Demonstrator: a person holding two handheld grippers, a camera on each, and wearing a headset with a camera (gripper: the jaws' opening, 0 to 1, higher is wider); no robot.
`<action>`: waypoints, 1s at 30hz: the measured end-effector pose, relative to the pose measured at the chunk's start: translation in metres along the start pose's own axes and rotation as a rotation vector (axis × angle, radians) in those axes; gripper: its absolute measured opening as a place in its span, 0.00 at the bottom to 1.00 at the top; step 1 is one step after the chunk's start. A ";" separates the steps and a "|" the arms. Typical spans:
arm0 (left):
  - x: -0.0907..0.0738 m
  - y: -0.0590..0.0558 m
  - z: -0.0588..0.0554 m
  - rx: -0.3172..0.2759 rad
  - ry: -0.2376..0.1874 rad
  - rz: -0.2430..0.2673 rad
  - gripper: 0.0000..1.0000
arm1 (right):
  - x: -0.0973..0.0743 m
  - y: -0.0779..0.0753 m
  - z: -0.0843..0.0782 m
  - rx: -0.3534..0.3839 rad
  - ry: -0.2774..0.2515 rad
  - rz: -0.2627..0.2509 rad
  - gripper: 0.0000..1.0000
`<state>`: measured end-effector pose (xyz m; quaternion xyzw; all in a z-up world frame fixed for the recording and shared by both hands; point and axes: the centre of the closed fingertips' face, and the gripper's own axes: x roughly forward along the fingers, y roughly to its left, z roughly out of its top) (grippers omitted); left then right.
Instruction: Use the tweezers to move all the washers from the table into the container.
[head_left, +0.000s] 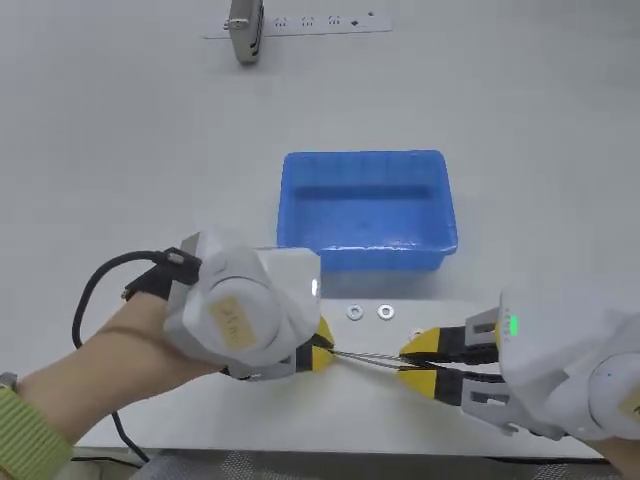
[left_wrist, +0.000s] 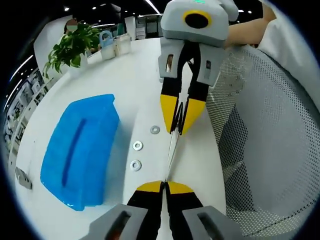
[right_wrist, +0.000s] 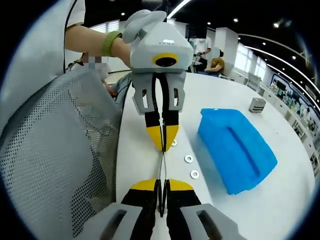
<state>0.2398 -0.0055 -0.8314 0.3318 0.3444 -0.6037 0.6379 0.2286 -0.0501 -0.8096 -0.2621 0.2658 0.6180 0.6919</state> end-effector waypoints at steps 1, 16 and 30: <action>0.000 0.001 0.003 0.016 -0.011 -0.001 0.00 | 0.000 0.000 -0.001 0.002 0.003 0.000 0.02; -0.064 -0.017 0.063 0.081 -0.173 0.010 0.00 | -0.005 0.005 0.004 0.007 -0.014 0.003 0.03; -0.066 -0.024 0.114 0.139 -0.185 -0.017 0.00 | -0.015 0.004 0.013 0.051 -0.071 -0.027 0.05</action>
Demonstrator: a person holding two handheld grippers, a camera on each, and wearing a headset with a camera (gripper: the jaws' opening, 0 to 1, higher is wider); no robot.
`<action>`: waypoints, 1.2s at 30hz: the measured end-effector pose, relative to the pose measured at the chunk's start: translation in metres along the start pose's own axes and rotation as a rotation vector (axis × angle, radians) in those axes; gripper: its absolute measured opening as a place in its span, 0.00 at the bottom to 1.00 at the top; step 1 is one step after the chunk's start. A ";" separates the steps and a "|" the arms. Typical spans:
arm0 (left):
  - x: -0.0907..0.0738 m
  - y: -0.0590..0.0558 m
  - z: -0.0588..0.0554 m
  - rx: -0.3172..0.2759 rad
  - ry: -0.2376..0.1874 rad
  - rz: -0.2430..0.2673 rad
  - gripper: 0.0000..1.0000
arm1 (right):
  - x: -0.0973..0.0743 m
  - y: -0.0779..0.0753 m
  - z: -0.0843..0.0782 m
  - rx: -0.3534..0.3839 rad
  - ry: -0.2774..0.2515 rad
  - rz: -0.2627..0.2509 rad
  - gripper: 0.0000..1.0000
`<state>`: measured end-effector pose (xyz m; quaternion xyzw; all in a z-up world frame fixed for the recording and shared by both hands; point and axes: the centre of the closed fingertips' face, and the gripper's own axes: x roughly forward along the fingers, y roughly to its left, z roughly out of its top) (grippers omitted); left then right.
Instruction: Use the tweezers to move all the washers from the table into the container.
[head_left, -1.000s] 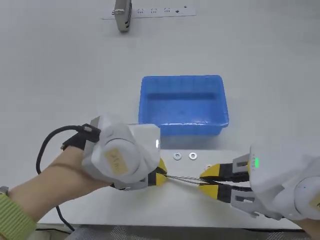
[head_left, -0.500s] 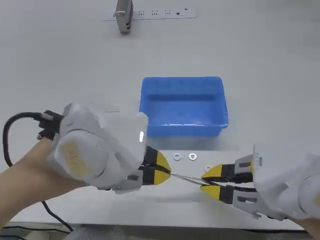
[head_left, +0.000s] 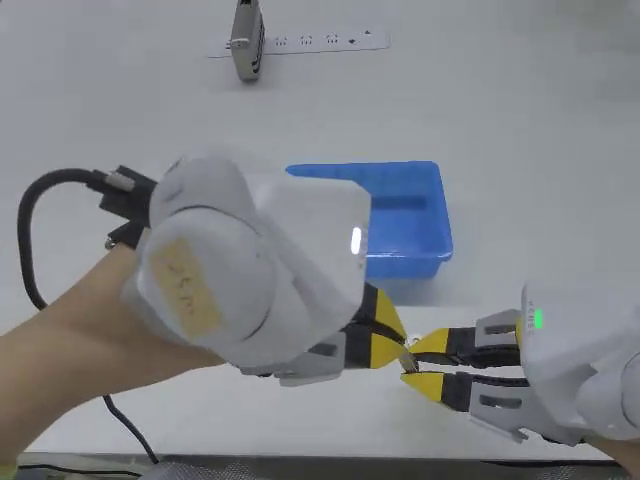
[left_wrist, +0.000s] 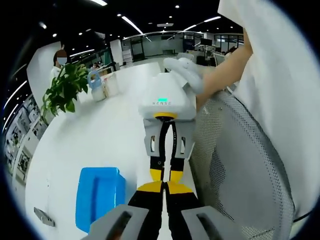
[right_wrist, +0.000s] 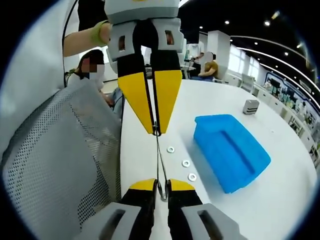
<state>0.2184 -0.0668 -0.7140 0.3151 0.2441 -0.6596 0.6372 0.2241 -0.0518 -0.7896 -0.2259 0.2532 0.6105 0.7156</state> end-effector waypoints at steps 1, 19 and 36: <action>0.001 0.000 0.002 0.001 -0.002 -0.002 0.00 | 0.001 0.000 0.001 0.007 -0.006 0.003 0.05; -0.005 -0.001 0.003 -0.038 0.014 0.007 0.00 | 0.003 0.007 0.022 -0.002 -0.066 0.023 0.04; -0.004 0.001 -0.001 -0.016 0.039 0.006 0.00 | 0.006 0.004 0.018 0.014 -0.069 0.023 0.04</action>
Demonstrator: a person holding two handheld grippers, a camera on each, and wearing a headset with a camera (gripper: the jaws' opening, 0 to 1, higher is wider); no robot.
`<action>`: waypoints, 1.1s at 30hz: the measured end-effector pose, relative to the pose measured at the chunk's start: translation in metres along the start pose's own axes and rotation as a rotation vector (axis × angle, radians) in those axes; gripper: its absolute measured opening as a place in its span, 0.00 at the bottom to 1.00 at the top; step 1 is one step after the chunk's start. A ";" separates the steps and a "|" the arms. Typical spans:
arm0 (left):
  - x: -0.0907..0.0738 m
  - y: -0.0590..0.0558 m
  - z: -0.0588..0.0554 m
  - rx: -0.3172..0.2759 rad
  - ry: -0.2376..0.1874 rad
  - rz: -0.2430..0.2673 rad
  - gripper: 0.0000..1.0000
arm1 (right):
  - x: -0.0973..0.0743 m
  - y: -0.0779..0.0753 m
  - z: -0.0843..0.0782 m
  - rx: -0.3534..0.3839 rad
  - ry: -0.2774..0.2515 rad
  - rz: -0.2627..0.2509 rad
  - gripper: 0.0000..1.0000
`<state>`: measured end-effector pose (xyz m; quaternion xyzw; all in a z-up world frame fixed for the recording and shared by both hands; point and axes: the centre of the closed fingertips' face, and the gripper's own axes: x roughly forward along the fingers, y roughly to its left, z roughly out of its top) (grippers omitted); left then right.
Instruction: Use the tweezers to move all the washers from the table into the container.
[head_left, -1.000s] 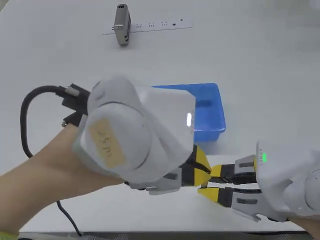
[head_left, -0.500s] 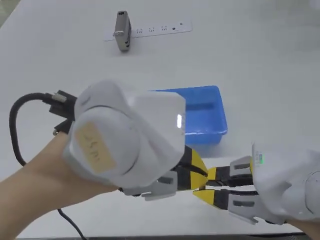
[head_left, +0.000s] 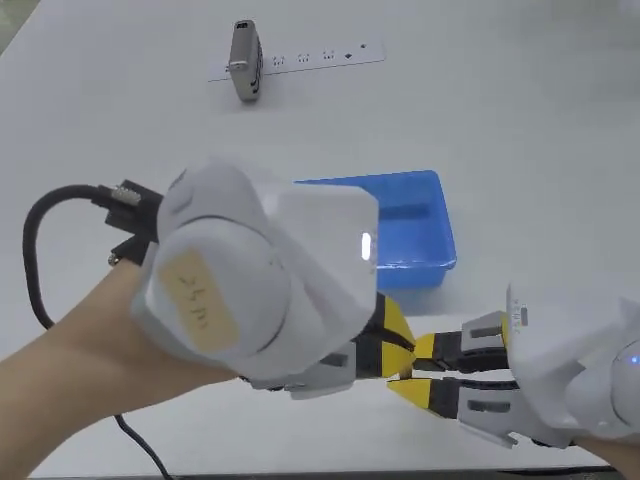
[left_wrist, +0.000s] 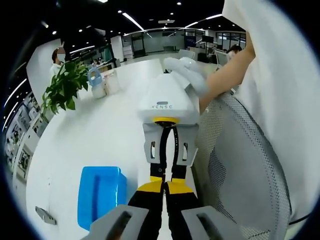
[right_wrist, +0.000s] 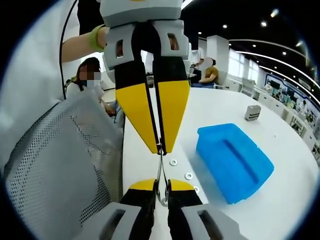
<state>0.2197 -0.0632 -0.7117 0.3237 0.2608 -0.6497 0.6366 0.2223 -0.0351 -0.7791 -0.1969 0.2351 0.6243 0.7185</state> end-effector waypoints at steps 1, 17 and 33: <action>0.002 0.000 -0.002 -0.002 0.006 -0.003 0.00 | 0.001 0.000 -0.002 0.008 0.003 0.005 0.05; 0.007 0.001 0.000 -0.052 -0.012 -0.028 0.00 | -0.001 0.000 0.001 0.008 0.021 -0.003 0.03; -0.028 0.008 -0.025 -0.426 -0.300 0.357 0.60 | -0.006 -0.003 0.001 0.077 -0.005 -0.028 0.02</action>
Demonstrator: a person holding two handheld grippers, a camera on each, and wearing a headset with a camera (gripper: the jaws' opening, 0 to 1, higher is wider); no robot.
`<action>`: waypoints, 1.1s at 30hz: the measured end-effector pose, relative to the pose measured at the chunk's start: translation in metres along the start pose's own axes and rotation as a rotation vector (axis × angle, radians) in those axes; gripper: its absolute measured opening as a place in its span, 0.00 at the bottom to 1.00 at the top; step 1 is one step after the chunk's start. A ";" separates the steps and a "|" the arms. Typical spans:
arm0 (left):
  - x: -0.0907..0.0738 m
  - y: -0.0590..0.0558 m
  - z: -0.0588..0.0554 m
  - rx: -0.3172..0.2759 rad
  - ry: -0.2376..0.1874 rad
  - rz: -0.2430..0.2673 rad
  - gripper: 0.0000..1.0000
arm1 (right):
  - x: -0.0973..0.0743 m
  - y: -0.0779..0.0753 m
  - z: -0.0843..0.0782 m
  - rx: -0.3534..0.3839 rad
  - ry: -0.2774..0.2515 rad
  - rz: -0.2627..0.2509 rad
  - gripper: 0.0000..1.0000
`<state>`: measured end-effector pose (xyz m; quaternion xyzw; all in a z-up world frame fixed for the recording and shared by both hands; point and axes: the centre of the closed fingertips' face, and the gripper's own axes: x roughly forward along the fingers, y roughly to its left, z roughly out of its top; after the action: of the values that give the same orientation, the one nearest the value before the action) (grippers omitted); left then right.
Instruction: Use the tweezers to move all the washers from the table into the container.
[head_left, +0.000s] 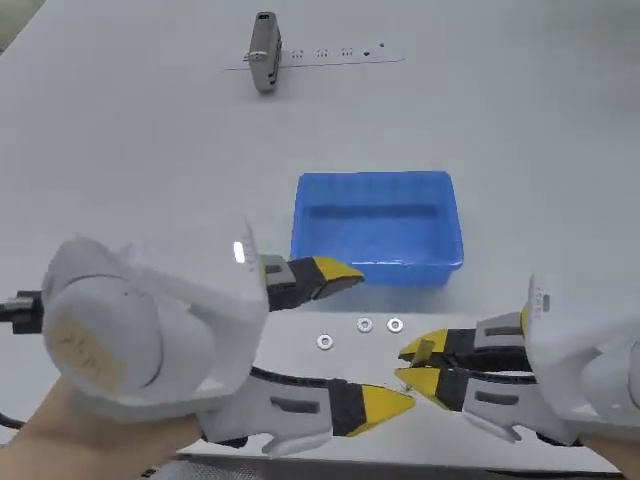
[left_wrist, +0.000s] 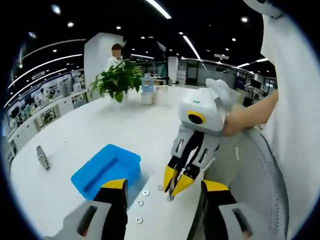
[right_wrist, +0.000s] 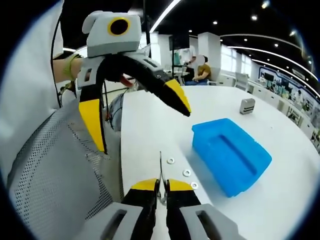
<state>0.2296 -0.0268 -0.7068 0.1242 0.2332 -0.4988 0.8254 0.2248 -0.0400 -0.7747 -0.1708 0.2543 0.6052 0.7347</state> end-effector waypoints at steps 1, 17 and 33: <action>-0.003 0.003 -0.002 -0.018 -0.011 0.027 0.61 | 0.000 -0.001 0.000 0.008 -0.001 -0.005 0.02; -0.069 0.059 -0.007 -0.270 -0.293 0.523 0.93 | -0.024 -0.023 0.024 0.144 -0.084 -0.058 0.02; -0.072 0.068 -0.013 -0.269 -0.305 0.575 0.99 | -0.039 -0.116 0.055 0.222 -0.186 -0.301 0.02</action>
<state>0.2579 0.0663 -0.6831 -0.0011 0.1266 -0.2237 0.9664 0.3420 -0.0649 -0.7145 -0.0682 0.2225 0.4700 0.8514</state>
